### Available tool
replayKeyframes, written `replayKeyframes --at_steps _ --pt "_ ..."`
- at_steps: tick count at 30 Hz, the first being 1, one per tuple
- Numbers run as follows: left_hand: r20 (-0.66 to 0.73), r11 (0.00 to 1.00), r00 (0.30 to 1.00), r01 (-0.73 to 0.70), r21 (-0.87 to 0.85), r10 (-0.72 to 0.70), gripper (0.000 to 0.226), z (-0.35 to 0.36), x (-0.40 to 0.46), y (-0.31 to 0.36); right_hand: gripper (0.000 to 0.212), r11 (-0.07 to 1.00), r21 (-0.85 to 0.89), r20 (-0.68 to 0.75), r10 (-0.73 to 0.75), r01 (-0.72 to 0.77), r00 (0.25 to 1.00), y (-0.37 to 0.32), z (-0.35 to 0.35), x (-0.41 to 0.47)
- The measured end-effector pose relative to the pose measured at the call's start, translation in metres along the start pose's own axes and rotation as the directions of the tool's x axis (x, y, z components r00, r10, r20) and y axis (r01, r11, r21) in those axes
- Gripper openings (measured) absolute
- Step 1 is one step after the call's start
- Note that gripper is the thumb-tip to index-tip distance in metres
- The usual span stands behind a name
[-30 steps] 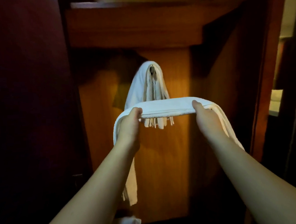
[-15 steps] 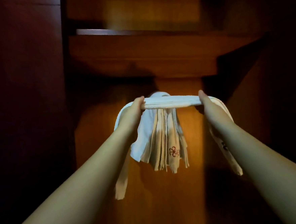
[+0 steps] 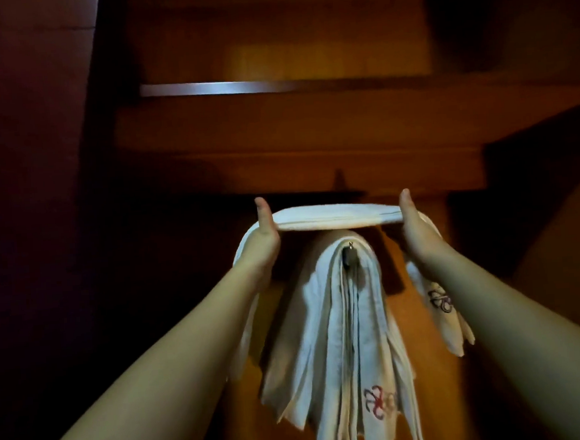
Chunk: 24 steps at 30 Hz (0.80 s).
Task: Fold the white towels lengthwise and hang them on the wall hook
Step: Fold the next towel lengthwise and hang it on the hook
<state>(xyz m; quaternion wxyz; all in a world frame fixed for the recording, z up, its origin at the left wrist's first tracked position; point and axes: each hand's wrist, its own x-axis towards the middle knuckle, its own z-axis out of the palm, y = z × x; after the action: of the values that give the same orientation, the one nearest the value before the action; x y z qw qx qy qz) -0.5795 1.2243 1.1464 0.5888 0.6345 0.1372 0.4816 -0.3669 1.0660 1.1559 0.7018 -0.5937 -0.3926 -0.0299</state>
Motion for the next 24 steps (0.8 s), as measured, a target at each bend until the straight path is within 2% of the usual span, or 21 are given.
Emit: replayKeyframes --at_steps 2,4,6,8,10,14,16,18,19,21,24 --pt "-0.020 1.000 1.000 0.022 0.015 -0.021 0.152 0.001 0.026 -0.014 0.111 0.998 -0.063 0.029 -0.013 0.015 0.999 -0.002 0.007 0.000" --pt "-0.053 1.000 0.998 0.020 0.014 -0.019 0.148 0.000 0.057 -0.031 0.097 0.991 -0.130 0.050 -0.028 0.035 0.998 -0.005 0.015 -0.002" --pt "-0.118 0.998 0.993 0.035 0.057 -0.028 0.141 0.002 0.087 -0.045 0.086 0.992 -0.126 0.067 -0.005 0.014 0.998 0.000 0.020 0.009" --pt "-0.134 0.996 0.990 0.048 0.077 -0.037 0.143 0.008 0.104 -0.049 0.092 0.992 -0.126 0.098 0.008 0.004 0.995 0.005 0.024 0.024" --pt "-0.116 0.995 0.992 0.051 0.080 -0.041 0.141 0.010 0.121 -0.057 0.110 0.990 -0.138 0.106 0.006 0.008 0.994 0.017 0.026 0.047" --pt "-0.163 0.993 0.986 -0.017 0.114 0.035 0.132 0.007 0.168 -0.086 0.102 0.990 -0.142 0.099 -0.006 0.021 0.995 0.038 0.032 0.082" --pt "-0.192 0.995 0.981 0.016 0.100 0.004 0.133 0.013 0.145 -0.068 0.101 0.991 -0.136 0.100 0.016 -0.002 0.995 0.034 0.037 0.078" --pt "-0.168 0.996 0.984 0.064 0.068 -0.052 0.133 0.015 0.124 -0.060 0.105 0.991 -0.130 0.110 0.046 -0.031 0.993 0.032 0.040 0.071" --pt "-0.148 0.995 0.988 0.061 0.073 -0.049 0.132 0.015 0.121 -0.063 0.100 0.992 -0.127 0.121 0.045 -0.029 0.992 0.034 0.040 0.070" --pt "-0.150 0.997 0.988 0.053 0.063 -0.044 0.141 0.015 0.132 -0.081 0.083 0.991 -0.131 0.141 0.057 -0.038 0.988 0.040 0.039 0.062" --pt "-0.098 0.990 0.988 0.129 0.064 -0.123 0.155 0.020 0.142 -0.105 0.088 0.993 -0.080 0.141 0.094 -0.083 0.986 0.058 0.038 0.061"
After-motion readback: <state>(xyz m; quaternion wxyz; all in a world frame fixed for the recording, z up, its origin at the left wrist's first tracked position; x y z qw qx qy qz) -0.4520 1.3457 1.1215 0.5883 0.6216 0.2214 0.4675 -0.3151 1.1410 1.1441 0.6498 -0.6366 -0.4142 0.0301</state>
